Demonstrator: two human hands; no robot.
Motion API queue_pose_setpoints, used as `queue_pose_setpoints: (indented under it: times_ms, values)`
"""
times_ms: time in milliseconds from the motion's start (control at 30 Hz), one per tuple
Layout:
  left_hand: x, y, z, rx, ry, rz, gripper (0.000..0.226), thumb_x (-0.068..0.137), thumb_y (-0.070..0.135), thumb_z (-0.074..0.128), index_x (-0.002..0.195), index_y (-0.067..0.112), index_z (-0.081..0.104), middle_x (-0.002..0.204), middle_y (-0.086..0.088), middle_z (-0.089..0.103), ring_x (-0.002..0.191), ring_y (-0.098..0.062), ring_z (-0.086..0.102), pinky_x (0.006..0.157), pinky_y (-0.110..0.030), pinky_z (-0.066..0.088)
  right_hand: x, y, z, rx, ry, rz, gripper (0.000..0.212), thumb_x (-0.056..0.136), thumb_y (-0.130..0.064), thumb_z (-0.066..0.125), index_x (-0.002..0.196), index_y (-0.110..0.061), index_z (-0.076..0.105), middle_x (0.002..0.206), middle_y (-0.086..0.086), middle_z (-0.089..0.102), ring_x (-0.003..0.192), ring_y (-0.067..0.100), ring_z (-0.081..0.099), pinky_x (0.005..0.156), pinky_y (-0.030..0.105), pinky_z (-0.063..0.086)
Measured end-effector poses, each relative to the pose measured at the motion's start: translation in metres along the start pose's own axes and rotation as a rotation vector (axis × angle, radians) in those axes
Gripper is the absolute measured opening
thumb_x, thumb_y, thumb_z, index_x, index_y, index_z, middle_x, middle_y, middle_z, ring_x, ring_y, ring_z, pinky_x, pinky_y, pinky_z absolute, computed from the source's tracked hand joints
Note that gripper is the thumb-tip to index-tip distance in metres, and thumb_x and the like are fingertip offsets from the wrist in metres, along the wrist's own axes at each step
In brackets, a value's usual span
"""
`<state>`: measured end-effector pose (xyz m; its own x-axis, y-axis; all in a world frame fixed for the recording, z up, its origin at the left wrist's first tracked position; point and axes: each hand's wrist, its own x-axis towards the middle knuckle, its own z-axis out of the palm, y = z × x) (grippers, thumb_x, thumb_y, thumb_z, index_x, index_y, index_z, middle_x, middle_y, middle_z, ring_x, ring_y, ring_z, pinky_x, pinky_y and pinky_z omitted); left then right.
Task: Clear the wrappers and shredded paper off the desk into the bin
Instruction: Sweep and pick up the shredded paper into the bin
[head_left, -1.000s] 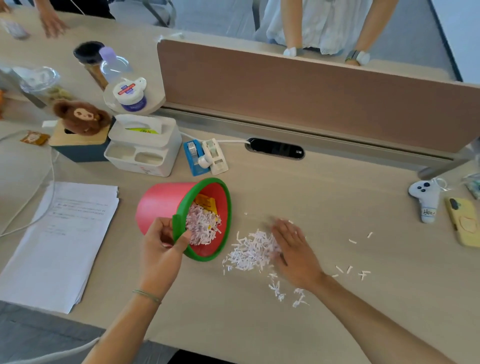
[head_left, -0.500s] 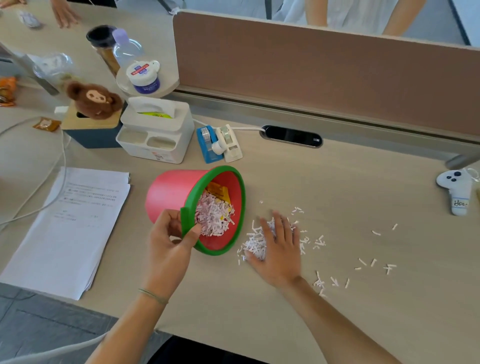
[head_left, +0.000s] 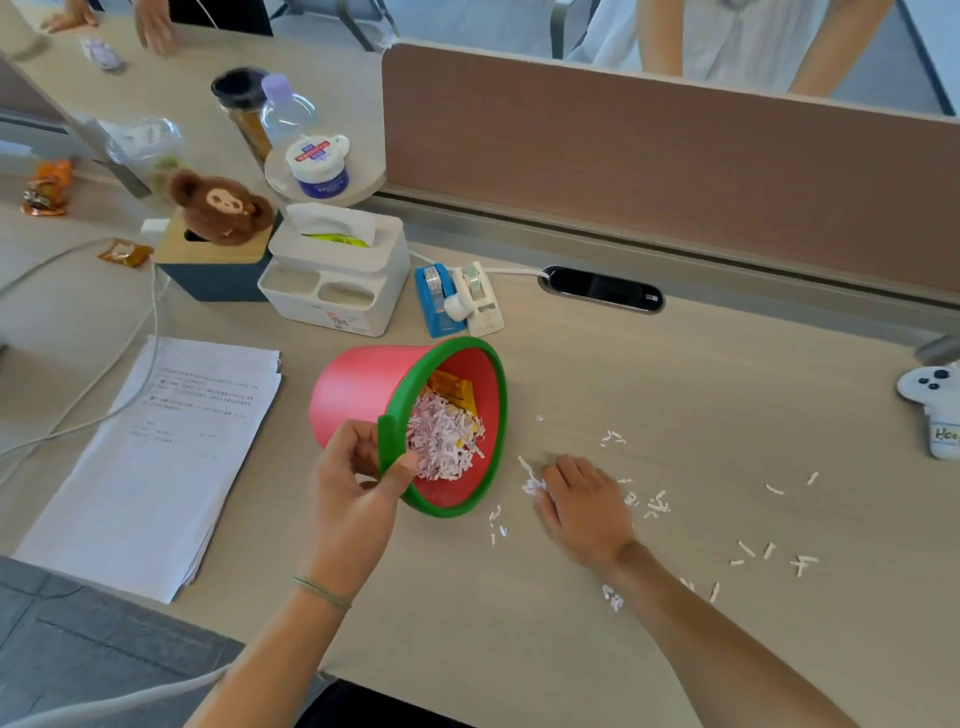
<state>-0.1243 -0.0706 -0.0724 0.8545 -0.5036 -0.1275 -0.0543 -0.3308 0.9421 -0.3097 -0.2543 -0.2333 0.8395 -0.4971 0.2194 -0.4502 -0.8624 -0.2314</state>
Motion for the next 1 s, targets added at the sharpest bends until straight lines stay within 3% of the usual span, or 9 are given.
queue_pose_setpoints:
  times_ms: [133, 300, 367, 433, 500, 633, 767, 900, 1000]
  values:
    - [0.000, 0.000, -0.001, 0.000, 0.019, -0.005, 0.029, 0.073, 0.027, 0.074, 0.091, 0.006, 0.063, 0.083, -0.027, 0.059, 0.069, -0.024, 0.052, 0.067, -0.054, 0.054, 0.004, -0.003, -0.005, -0.007, -0.045, -0.016, 0.016, 0.086, -0.028, 0.051, 0.102, -0.026, 0.055, 0.085, -0.004, 0.067, 0.070, 0.020, 0.066, 0.049, 0.028, 0.045]
    - [0.001, -0.002, -0.001, -0.011, 0.033, -0.018, 0.028, 0.077, 0.018, 0.082, 0.092, 0.004, 0.063, 0.087, -0.031, 0.060, 0.072, -0.022, 0.051, 0.071, -0.058, 0.053, 0.016, 0.000, -0.006, -0.097, -0.182, 0.049, 0.029, 0.080, -0.030, 0.045, 0.086, -0.019, 0.071, 0.067, -0.002, 0.068, 0.047, 0.021, 0.065, 0.035, 0.023, 0.037]
    - [0.000, -0.002, 0.000, -0.011, 0.033, -0.018, 0.023, 0.081, 0.010, 0.083, 0.092, 0.005, 0.063, 0.087, -0.030, 0.061, 0.070, -0.016, 0.051, 0.072, -0.059, 0.052, 0.020, -0.001, -0.011, -0.071, -0.266, 0.106, 0.026, 0.086, -0.025, 0.048, 0.094, -0.016, 0.070, 0.070, 0.002, 0.070, 0.053, 0.028, 0.067, 0.041, 0.027, 0.042]
    - [-0.002, 0.000, 0.000, -0.024, 0.039, -0.033, 0.026, 0.078, 0.019, 0.081, 0.092, 0.006, 0.063, 0.087, -0.028, 0.062, 0.068, -0.012, 0.051, 0.072, -0.058, 0.053, 0.023, -0.001, -0.019, -0.002, -0.281, 0.214, 0.024, 0.097, -0.024, 0.050, 0.108, -0.013, 0.068, 0.084, 0.007, 0.073, 0.071, 0.035, 0.070, 0.057, 0.034, 0.047]
    - [-0.003, 0.002, -0.001, -0.041, 0.038, -0.059, 0.030, 0.074, 0.026, 0.075, 0.092, 0.005, 0.063, 0.087, -0.027, 0.063, 0.068, -0.011, 0.051, 0.072, -0.059, 0.054, 0.029, 0.001, -0.027, 0.075, -0.284, 0.400, 0.027, 0.101, -0.025, 0.041, 0.101, -0.012, 0.065, 0.086, 0.011, 0.071, 0.080, 0.038, 0.068, 0.064, 0.037, 0.044]
    - [-0.004, 0.006, -0.002, -0.068, 0.036, -0.099, 0.029, 0.073, 0.026, 0.075, 0.091, 0.007, 0.062, 0.077, -0.010, 0.057, 0.068, -0.012, 0.050, 0.075, -0.063, 0.054, 0.045, -0.003, -0.061, 0.419, -0.147, 0.674, 0.032, 0.093, -0.024, 0.036, 0.062, -0.018, 0.042, 0.059, 0.004, 0.048, 0.061, 0.028, 0.047, 0.057, 0.037, 0.029]
    - [0.000, 0.007, -0.002, -0.136, 0.048, -0.149, 0.029, 0.071, 0.033, 0.079, 0.087, 0.016, 0.062, 0.070, 0.007, 0.050, 0.069, -0.018, 0.048, 0.076, -0.068, 0.055, 0.069, -0.014, -0.106, 0.872, 0.004, 0.921, 0.036, 0.093, -0.014, 0.046, 0.062, -0.020, 0.029, 0.060, 0.003, 0.027, 0.058, 0.019, 0.024, 0.053, 0.033, 0.022]
    - [0.001, 0.007, -0.008, -0.172, 0.043, -0.172, 0.033, 0.068, 0.045, 0.078, 0.087, 0.023, 0.063, 0.078, -0.017, 0.052, 0.075, -0.028, 0.054, 0.078, -0.071, 0.056, 0.102, -0.049, -0.140, 1.242, 0.068, 1.143, 0.039, 0.096, -0.017, 0.049, 0.063, -0.023, 0.031, 0.051, -0.001, 0.028, 0.041, 0.014, 0.022, 0.041, 0.015, 0.016]
    - [0.002, 0.010, -0.013, -0.189, 0.055, -0.190, 0.026, 0.071, 0.039, 0.079, 0.085, 0.025, 0.063, 0.082, -0.020, 0.054, 0.078, -0.030, 0.056, 0.077, -0.069, 0.058, 0.127, -0.082, -0.144, 1.393, 0.055, 1.202, 0.042, 0.095, -0.018, 0.050, 0.058, -0.022, 0.031, 0.042, -0.006, 0.029, 0.034, 0.012, 0.024, 0.037, 0.015, 0.018]
